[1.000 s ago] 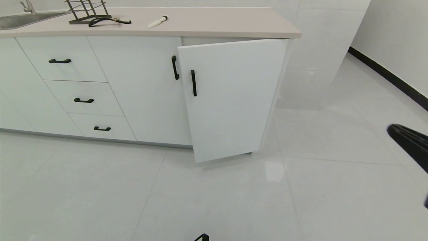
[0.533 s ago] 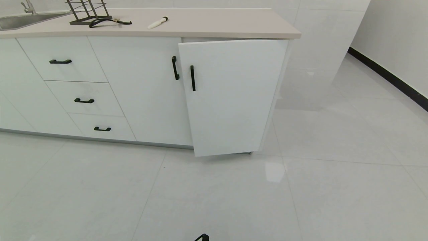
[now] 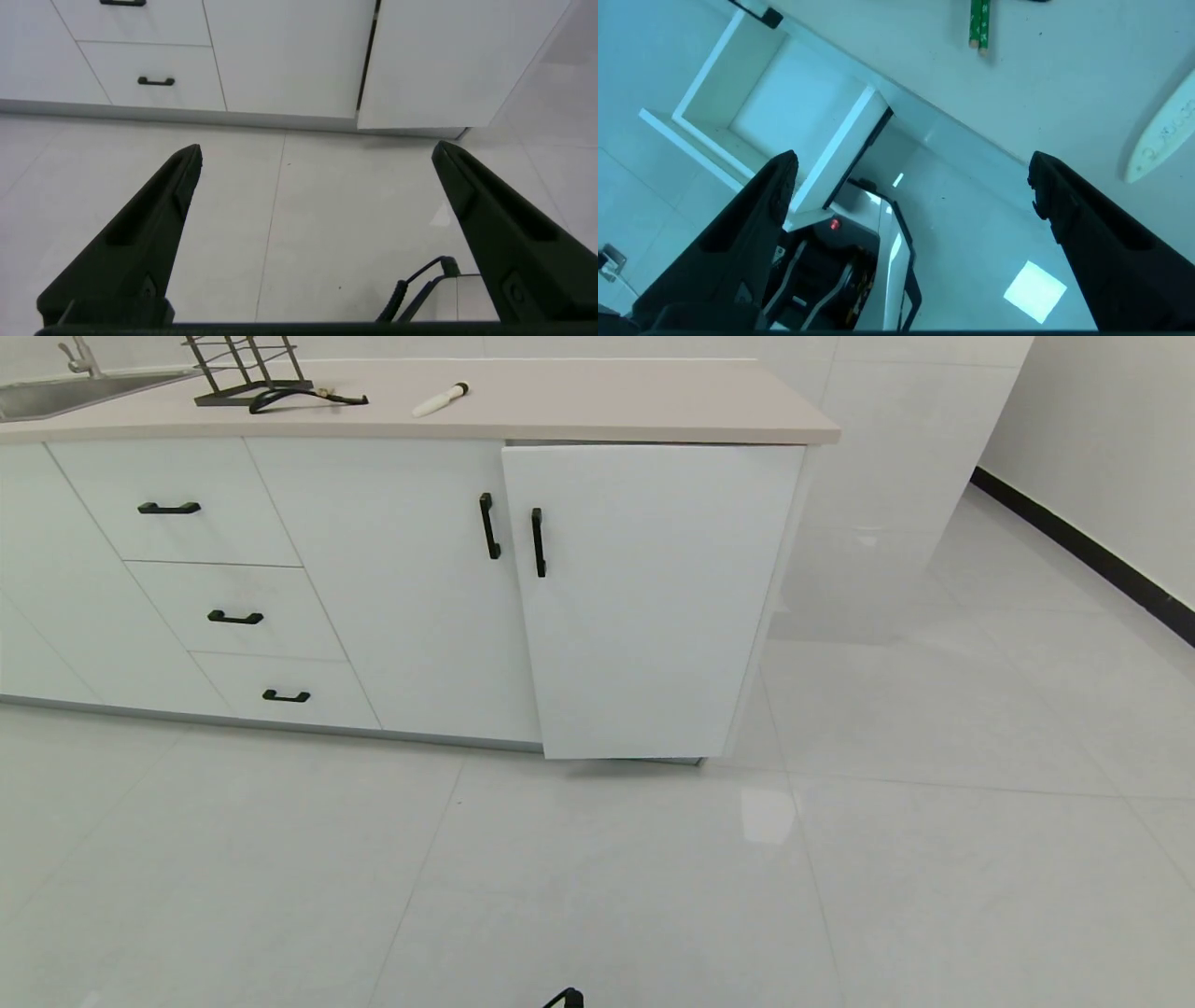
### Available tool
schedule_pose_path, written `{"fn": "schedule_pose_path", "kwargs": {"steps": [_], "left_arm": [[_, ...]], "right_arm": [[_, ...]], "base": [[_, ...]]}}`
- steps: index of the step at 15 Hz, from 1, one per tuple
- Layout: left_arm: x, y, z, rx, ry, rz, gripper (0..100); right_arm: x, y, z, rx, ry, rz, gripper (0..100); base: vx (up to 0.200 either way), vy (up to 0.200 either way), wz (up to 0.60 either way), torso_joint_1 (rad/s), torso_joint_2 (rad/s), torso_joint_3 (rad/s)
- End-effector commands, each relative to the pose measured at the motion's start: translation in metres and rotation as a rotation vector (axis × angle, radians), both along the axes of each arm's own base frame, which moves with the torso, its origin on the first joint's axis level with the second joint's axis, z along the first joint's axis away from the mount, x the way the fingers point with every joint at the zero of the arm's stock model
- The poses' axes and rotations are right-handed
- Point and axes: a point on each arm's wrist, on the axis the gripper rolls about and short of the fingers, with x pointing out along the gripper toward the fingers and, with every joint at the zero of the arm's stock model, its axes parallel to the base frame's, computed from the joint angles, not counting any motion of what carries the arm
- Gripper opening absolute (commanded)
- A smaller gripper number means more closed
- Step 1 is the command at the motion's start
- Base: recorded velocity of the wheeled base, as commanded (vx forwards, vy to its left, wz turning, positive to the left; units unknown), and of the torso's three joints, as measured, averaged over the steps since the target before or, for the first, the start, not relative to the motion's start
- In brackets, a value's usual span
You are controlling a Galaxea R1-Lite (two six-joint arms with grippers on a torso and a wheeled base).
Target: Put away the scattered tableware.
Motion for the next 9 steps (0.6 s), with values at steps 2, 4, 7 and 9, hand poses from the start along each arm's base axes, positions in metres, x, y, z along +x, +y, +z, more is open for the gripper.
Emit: {"fn": "schedule_pose_path", "kwargs": {"steps": [2,4,7,9], "left_arm": [[0.0001,0.0,0.0,0.0,0.001,0.001,100],[0.0001,0.0,0.0,0.0,0.001,0.002,100],[0.0001,0.0001,0.0,0.0,0.001,0.001,100],[0.0001,0.0,0.0,0.001,0.001,0.002,100]], "right_arm": [[0.0,-0.0001,-0.0018,0.029,0.01,-0.005,0],[0.0,-0.0001,-0.0019,0.032,0.012,-0.005,0],[-0.0002,-0.0001,-0.002,0.035,0.01,-0.005,0],[-0.0002,-0.0001,-0.002,0.035,0.01,-0.005,0]], "base": [[0.2,0.0,0.0,0.005,0.0,0.0],[0.2,0.0,0.0,0.002,0.0,-0.005],[0.2,0.0,0.0,0.002,0.0,-0.001],[0.0,0.2,0.0,0.0,0.0,0.007]]}}
